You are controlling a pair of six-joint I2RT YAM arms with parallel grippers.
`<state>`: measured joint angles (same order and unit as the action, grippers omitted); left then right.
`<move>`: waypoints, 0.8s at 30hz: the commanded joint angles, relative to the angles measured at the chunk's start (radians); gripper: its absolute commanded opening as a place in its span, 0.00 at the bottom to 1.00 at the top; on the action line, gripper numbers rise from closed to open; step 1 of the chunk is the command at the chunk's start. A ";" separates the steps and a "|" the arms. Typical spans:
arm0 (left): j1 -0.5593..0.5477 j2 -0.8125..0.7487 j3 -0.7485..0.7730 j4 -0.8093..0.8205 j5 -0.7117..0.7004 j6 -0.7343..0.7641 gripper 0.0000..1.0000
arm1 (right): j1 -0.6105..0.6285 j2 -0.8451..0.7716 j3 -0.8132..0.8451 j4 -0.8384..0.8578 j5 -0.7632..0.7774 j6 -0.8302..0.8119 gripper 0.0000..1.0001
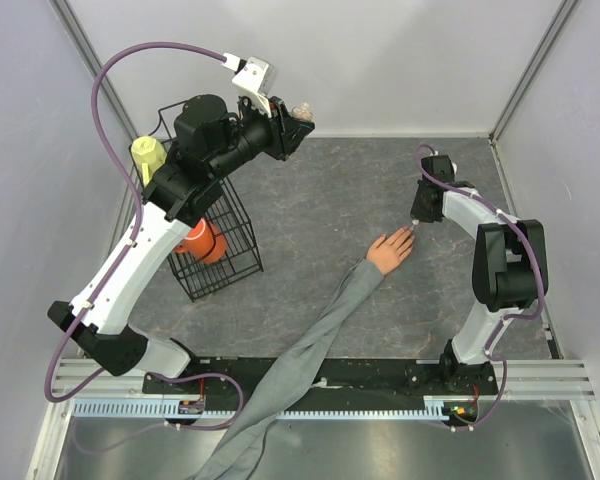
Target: Paint the nails
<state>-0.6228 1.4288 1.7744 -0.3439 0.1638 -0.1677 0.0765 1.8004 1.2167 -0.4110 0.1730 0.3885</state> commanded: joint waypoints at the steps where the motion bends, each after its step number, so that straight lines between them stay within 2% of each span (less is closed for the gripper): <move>1: 0.006 -0.013 0.043 0.017 0.014 -0.023 0.02 | 0.003 0.002 0.043 0.000 0.034 -0.011 0.00; 24: 0.009 -0.011 0.048 0.019 0.020 -0.023 0.02 | 0.003 -0.055 0.064 -0.035 0.043 -0.031 0.00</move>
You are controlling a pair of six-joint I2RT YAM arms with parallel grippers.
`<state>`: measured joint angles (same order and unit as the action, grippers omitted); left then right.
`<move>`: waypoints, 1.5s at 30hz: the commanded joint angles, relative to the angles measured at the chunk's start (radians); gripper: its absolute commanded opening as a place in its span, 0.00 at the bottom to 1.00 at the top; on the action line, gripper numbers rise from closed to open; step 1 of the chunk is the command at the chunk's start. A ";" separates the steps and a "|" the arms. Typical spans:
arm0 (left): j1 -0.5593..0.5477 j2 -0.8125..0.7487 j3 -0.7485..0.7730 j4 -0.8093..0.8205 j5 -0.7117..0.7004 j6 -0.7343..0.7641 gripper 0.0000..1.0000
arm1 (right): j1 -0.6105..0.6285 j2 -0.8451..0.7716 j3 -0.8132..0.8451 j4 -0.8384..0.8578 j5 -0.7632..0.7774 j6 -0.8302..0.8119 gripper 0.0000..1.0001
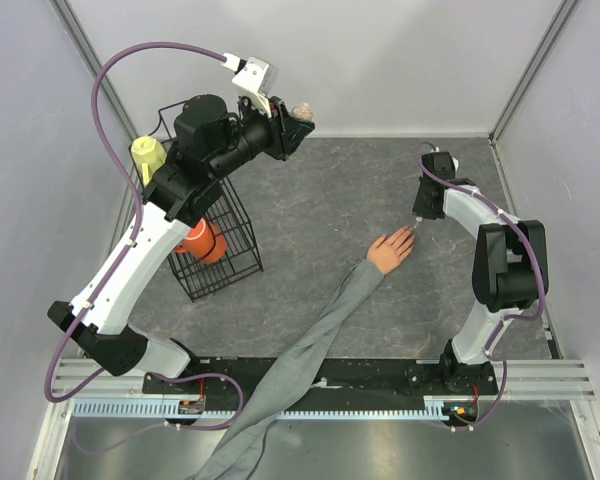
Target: Paint the nails
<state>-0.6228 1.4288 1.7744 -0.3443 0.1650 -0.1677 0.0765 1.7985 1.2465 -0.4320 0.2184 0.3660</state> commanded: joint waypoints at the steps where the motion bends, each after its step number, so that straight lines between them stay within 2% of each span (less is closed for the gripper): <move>1: 0.009 -0.011 0.048 0.021 0.024 -0.024 0.02 | 0.008 -0.060 0.021 -0.014 -0.013 -0.004 0.00; 9: 0.008 -0.011 0.042 0.027 0.034 -0.032 0.02 | 0.032 -0.097 -0.012 -0.010 -0.039 0.004 0.00; 45: 0.009 -0.027 0.031 0.027 0.027 -0.032 0.02 | 0.031 -0.038 -0.013 -0.001 -0.017 0.010 0.00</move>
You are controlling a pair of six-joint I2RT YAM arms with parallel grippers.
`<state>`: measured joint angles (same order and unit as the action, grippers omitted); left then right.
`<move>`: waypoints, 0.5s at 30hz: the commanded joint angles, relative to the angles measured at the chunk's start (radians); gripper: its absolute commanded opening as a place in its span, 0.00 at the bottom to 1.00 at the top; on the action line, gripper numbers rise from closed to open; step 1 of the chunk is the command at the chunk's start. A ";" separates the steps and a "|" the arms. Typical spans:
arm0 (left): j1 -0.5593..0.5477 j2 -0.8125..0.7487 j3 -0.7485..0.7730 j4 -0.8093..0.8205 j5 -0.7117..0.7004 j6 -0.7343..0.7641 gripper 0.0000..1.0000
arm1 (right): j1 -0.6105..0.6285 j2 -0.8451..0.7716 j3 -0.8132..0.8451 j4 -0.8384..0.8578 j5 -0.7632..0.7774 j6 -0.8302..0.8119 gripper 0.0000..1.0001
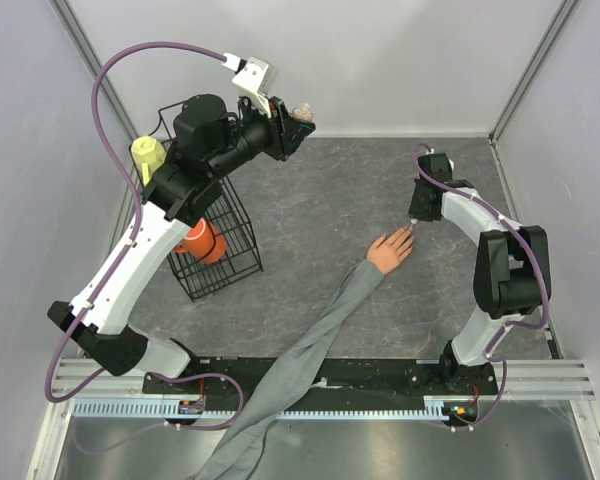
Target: Paint the nails
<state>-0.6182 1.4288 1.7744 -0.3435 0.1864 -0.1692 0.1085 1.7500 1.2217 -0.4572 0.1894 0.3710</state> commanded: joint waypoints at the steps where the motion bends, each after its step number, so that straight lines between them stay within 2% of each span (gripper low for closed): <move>1: 0.005 -0.027 0.031 0.026 0.005 -0.030 0.02 | -0.001 0.011 0.016 0.028 0.010 0.003 0.00; 15: 0.005 -0.030 0.023 0.026 0.002 -0.029 0.02 | -0.001 0.023 0.016 0.029 0.001 0.005 0.00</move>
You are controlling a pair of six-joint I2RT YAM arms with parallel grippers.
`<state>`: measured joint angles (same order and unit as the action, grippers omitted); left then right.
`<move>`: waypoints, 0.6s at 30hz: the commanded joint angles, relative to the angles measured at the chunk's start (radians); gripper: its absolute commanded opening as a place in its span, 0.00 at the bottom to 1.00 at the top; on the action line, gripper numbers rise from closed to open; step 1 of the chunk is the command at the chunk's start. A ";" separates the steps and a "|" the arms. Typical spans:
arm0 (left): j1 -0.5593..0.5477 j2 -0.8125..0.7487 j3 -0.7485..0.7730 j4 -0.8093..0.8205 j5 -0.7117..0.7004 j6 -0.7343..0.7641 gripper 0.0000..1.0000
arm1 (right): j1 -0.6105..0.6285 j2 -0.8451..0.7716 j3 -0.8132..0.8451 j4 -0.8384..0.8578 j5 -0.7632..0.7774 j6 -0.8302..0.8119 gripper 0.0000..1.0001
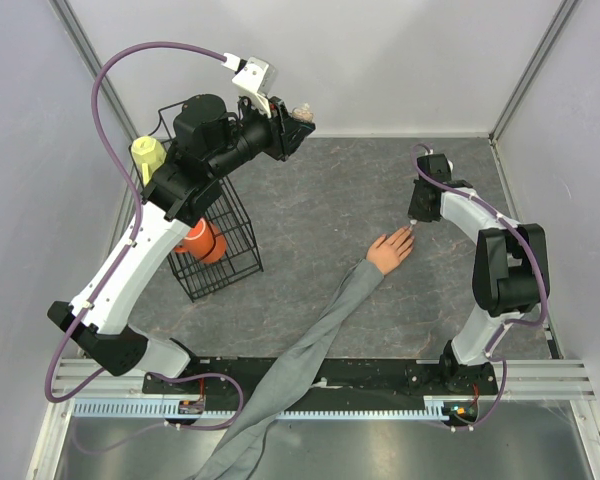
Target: Paint the nails
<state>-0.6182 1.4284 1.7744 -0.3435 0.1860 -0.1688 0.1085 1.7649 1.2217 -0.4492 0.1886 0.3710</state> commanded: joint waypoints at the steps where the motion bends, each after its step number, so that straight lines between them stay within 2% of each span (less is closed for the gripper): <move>1: 0.005 -0.029 0.023 0.028 0.003 -0.029 0.02 | -0.001 0.010 0.016 0.023 0.002 0.005 0.00; 18: 0.008 -0.033 0.020 0.026 0.001 -0.031 0.02 | 0.000 0.033 0.030 0.021 0.029 0.002 0.00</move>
<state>-0.6170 1.4281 1.7744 -0.3435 0.1860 -0.1692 0.1085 1.7836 1.2217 -0.4473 0.1997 0.3710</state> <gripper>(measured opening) 0.316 0.072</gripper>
